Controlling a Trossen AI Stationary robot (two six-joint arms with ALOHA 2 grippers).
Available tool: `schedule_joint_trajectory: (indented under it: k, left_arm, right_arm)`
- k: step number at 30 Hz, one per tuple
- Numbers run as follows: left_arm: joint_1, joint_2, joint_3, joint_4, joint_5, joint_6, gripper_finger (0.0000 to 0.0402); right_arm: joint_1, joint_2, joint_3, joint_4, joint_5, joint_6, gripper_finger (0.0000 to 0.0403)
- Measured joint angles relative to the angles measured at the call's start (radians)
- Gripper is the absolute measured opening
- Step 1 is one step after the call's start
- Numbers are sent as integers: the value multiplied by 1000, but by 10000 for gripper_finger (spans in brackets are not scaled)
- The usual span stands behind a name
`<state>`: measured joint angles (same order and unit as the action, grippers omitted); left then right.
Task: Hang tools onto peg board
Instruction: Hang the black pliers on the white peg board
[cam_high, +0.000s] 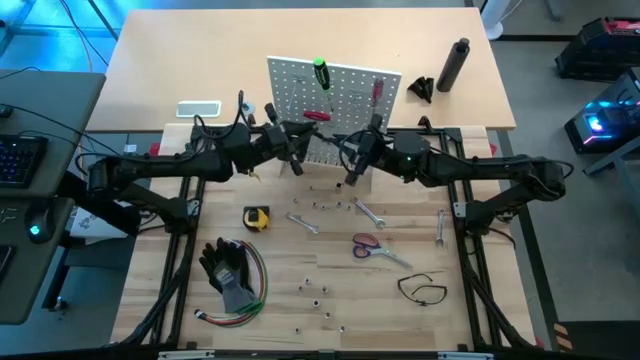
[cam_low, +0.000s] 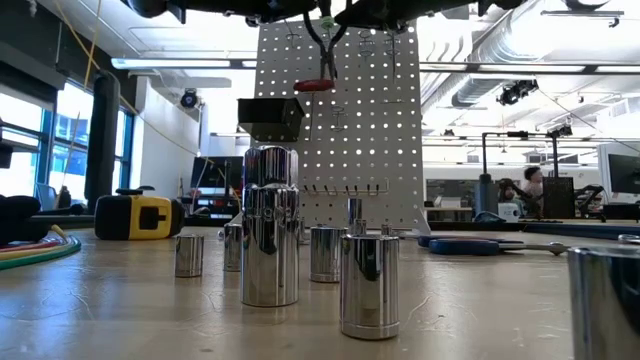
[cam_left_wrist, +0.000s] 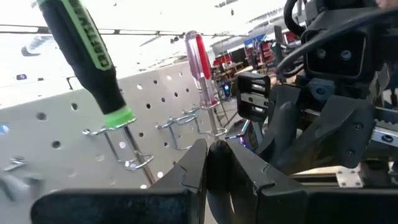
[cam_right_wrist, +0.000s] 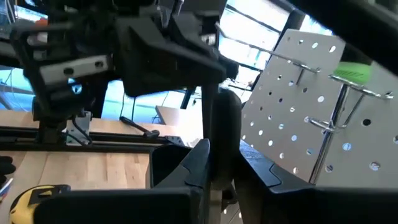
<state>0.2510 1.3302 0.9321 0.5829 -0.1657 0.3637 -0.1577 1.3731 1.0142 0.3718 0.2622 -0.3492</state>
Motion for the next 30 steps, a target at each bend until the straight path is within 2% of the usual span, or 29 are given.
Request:
schedule_joint_trajectory:
  k: [5, 13, 30]
  left_arm:
    - [1, 32, 0, 58, 12, -13, 35]
    - [0, 93, 61, 13, 25, -21, 35]
    - [5, 97, 93, -22, -13, 31, 35]
  right_arm:
    - [-13, 1, 11, -9, 0, 0, 38]
    - [-39, 7, 12, -3, -6, 8, 38]
    - [-88, 40, 13, 44, -43, 2, 38]
